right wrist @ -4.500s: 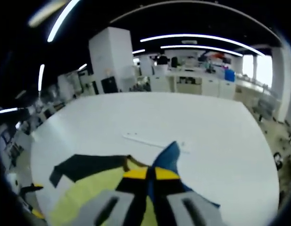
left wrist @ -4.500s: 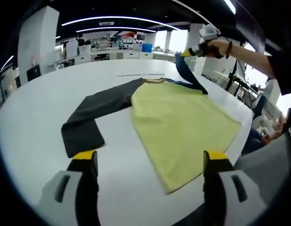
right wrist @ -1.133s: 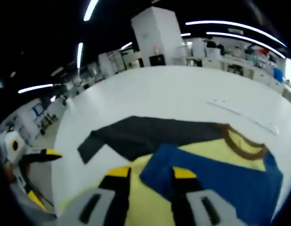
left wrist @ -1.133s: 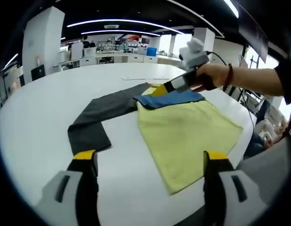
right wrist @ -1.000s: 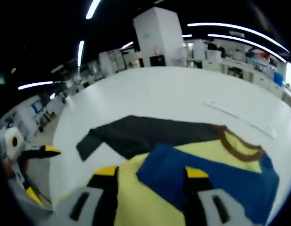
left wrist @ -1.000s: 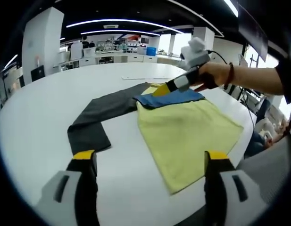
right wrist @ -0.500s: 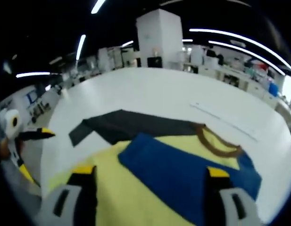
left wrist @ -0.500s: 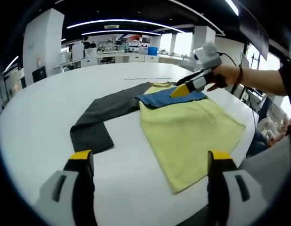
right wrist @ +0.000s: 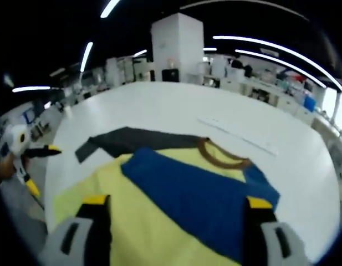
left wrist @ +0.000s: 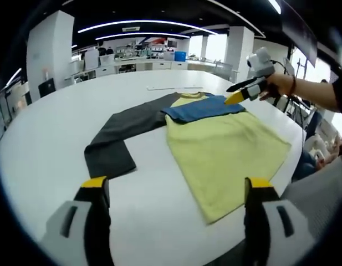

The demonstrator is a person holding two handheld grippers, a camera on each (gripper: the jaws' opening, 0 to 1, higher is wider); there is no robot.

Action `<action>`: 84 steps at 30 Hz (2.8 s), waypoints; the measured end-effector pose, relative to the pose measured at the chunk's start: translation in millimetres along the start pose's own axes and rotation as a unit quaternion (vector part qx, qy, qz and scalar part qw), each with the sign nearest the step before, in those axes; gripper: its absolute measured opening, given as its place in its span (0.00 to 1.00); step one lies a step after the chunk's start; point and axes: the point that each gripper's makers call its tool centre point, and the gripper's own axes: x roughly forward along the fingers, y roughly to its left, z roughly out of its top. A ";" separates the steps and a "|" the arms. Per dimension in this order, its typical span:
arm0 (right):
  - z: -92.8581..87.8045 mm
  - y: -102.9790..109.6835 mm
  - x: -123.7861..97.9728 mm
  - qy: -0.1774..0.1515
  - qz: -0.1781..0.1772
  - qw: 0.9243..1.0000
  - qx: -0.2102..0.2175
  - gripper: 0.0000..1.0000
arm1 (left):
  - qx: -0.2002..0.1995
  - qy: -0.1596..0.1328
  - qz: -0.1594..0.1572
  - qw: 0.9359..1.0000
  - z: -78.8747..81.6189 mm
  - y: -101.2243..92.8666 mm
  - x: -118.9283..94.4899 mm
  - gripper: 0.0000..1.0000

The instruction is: Fold the garment on the visible template until the final outline fits inside the template.

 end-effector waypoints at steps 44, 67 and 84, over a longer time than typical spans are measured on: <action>-88.8 -90.1 -42.2 0.049 -0.107 0.993 0.014 0.11 | -0.019 0.019 0.013 1.000 -8.4 9.2 -2.7 0.96; -103.9 -98.5 -48.7 0.087 -0.117 0.989 -0.029 0.00 | -0.017 0.027 0.016 0.999 -11.7 11.6 -4.8 0.95; -101.9 -101.0 -56.4 0.029 -0.111 0.991 0.075 0.38 | -0.014 0.010 0.037 0.999 7.6 36.5 -8.7 0.91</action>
